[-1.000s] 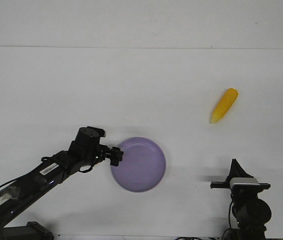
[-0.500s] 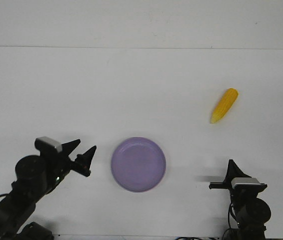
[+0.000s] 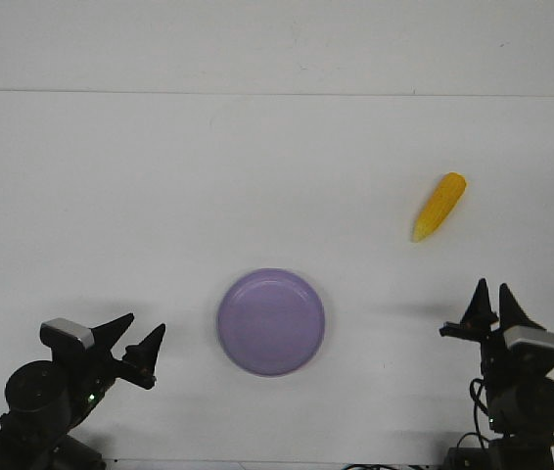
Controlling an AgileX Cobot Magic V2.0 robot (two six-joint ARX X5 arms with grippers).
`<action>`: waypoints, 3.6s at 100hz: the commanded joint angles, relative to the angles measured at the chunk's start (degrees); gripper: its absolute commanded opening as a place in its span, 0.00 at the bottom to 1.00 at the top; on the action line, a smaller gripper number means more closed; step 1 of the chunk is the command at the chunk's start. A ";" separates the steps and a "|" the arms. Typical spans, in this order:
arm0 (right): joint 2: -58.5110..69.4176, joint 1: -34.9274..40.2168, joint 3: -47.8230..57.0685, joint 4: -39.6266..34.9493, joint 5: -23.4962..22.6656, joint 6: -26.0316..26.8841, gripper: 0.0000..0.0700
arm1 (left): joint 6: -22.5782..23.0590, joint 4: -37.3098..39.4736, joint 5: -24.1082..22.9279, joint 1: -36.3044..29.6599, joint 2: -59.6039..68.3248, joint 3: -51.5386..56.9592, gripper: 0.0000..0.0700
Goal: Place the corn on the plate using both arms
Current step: 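Reach the right gripper to the yellow corn cob and grasp it, then carry the corn with the right gripper over the plate and lower it, then open the right gripper and withdraw it from the corn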
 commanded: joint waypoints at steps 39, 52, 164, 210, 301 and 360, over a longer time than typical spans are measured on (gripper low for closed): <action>68.06 -2.12 46.99 -22.29 -0.98 -1.11 0.78 | 0.37 0.22 -0.31 -0.22 0.20 0.63 0.61; 80.94 -2.64 57.53 -27.50 -0.87 0.11 0.78 | 0.37 0.20 -0.28 -0.22 0.20 0.63 0.61; 75.54 0.72 66.93 -35.26 -4.11 -3.87 0.21 | 0.35 -0.59 -0.26 -0.22 0.20 0.63 0.60; 51.17 35.71 42.84 -30.14 -5.22 -1.88 0.21 | 0.37 -0.59 -0.28 -0.22 0.20 0.63 0.60; 70.38 54.75 34.23 -16.68 2.69 2.93 0.71 | 0.35 -0.66 -0.24 -0.22 0.20 0.63 0.60; 31.12 53.00 34.93 -33.09 24.59 -3.28 0.71 | 0.68 0.20 -0.37 -0.22 0.17 0.63 0.61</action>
